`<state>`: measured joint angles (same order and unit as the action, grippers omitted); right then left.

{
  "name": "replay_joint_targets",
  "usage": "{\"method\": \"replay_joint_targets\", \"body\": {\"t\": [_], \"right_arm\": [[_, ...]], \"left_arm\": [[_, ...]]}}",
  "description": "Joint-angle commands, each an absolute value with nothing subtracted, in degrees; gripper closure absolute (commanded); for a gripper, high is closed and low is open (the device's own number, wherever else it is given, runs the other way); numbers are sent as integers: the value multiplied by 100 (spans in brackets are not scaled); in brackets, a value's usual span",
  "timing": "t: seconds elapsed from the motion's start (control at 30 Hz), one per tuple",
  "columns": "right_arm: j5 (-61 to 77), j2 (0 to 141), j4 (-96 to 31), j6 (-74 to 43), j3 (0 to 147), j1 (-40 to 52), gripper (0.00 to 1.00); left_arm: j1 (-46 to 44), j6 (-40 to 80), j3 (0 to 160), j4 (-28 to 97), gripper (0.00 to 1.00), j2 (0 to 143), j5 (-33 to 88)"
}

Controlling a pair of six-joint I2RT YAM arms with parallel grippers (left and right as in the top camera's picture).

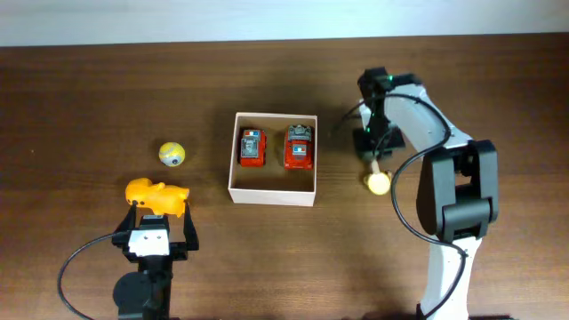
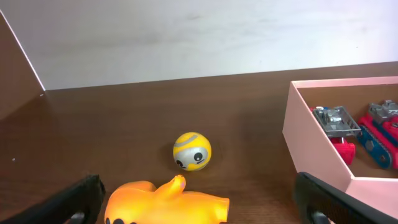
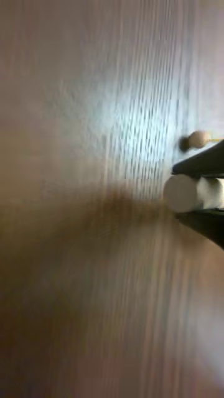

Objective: Pack container
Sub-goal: 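Lift the yellow wooden toy and carry it left over the box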

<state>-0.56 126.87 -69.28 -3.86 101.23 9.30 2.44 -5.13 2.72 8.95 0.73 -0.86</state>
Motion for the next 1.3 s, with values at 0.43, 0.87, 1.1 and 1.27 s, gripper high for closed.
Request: {"method": "replay_joint_targets", "body": {"t": [0.43,0.87,1.1,1.27], "right_arm": [[419,12698,-8475,-552,13600,939,94],[707,12700,-8556,-1564,14429,1922,90],[685,12700,-7999,-2058,14429,2552,89],[207,12711,-7815,-2456,14427,2832,89]], "left_arm": [[279,-609,248,891,1,36,-126],[279,-609,248,891,1,36,-126],[279,-609,248,891,1,36,-126],[279,-609,248,891,1,36,-126]]}}
